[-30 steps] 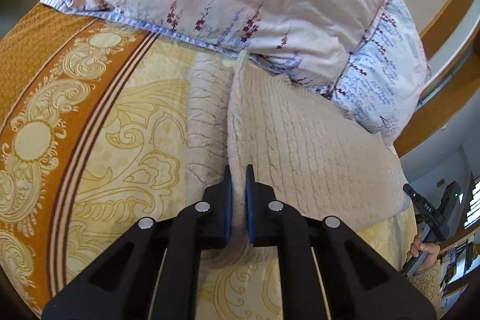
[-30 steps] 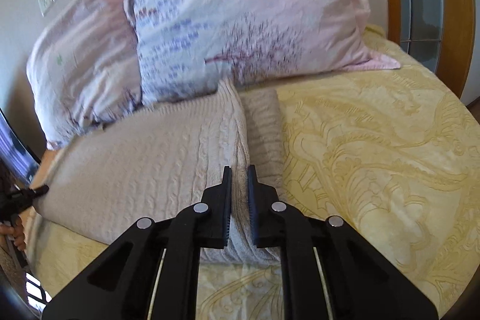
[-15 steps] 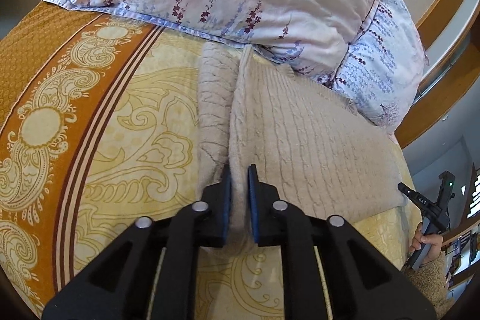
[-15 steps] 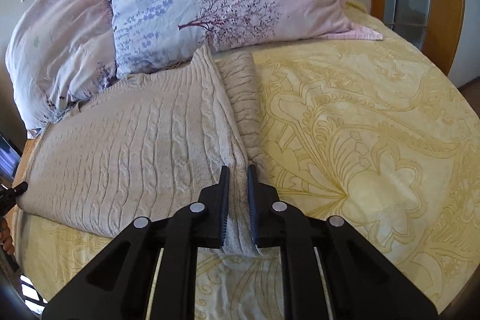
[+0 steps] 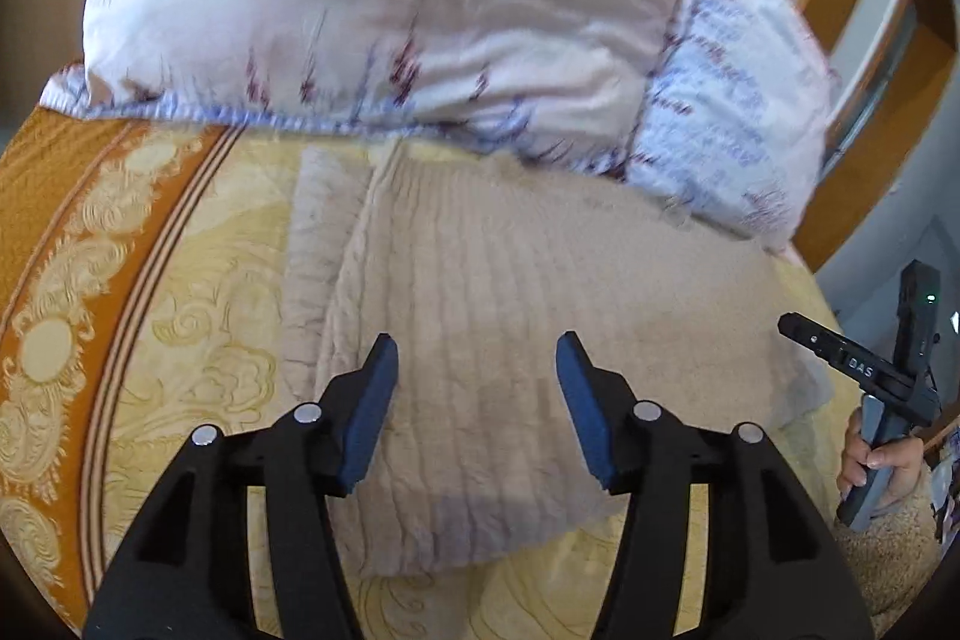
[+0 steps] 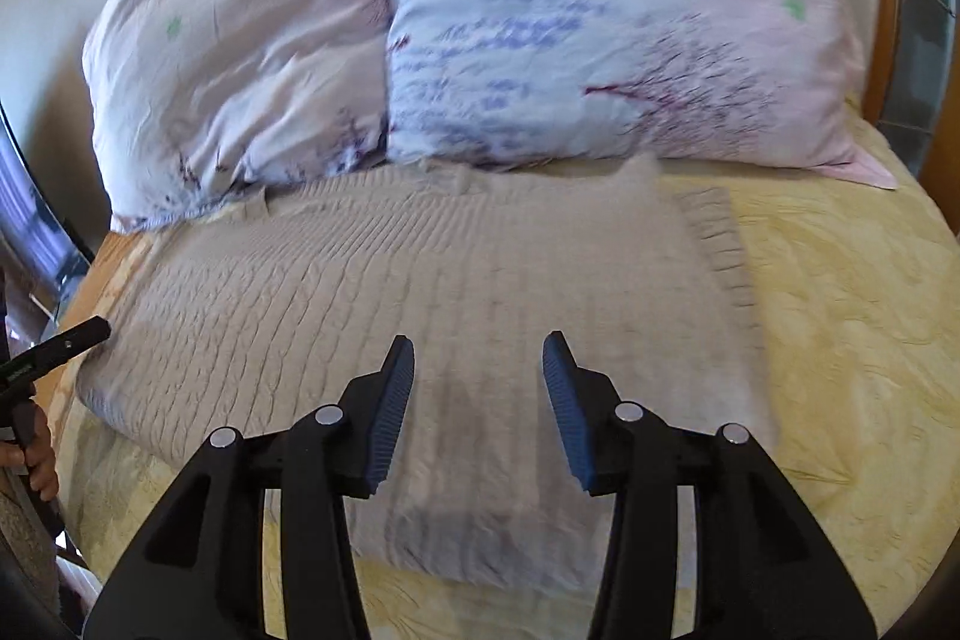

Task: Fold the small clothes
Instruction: 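Open both tools and withdraw from the folded sweater, then grasp the other sweater side edge with the left tool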

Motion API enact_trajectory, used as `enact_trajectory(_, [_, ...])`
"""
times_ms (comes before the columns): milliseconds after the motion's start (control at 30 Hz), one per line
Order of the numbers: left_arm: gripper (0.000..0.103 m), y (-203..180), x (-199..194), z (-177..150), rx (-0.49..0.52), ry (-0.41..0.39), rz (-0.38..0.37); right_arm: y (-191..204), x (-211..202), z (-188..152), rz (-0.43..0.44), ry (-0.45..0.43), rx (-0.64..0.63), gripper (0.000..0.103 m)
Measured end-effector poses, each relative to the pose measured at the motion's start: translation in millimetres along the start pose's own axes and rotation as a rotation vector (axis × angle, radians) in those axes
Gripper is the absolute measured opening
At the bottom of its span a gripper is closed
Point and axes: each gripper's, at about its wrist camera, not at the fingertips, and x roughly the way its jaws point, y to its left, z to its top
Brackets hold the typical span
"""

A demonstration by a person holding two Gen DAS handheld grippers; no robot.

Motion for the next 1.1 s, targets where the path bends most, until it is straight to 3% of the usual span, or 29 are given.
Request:
enact_trajectory(167, [0.056,7.6,0.6,-2.2,-0.019,0.005,-0.012,2.3,4.5,-3.7,-0.006,0.005,-0.010,0.052])
enact_trajectory(267, [0.060,30.1,-15.5,9.7,-0.150,-0.059,-0.086,-1.9,4.7,-3.3,0.029,0.006,0.013,0.056])
enact_trajectory(333, [0.060,43.1,-16.8,18.2,-0.213,-0.060,-0.088,-2.6,5.2,-2.9,0.044,0.005,0.019,0.059])
enact_trajectory(467, [0.058,72.7,-1.4,32.8,-0.334,-0.007,-0.082,0.9,6.1,-3.7,0.047,-0.001,0.006,0.065])
enact_trajectory(633, [0.058,96.6,20.8,34.6,-0.478,0.064,-0.165,1.6,5.9,-3.8,0.053,-0.002,-0.004,0.068])
enact_trajectory(900, [0.057,85.5,31.1,33.8,-0.481,0.068,-0.201,0.9,5.1,-4.1,0.072,-0.008,0.004,0.071])
enact_trajectory(1100, [0.048,79.8,33.8,32.4,-0.486,0.073,-0.197,1.8,4.0,-4.5,0.076,-0.015,0.011,0.071])
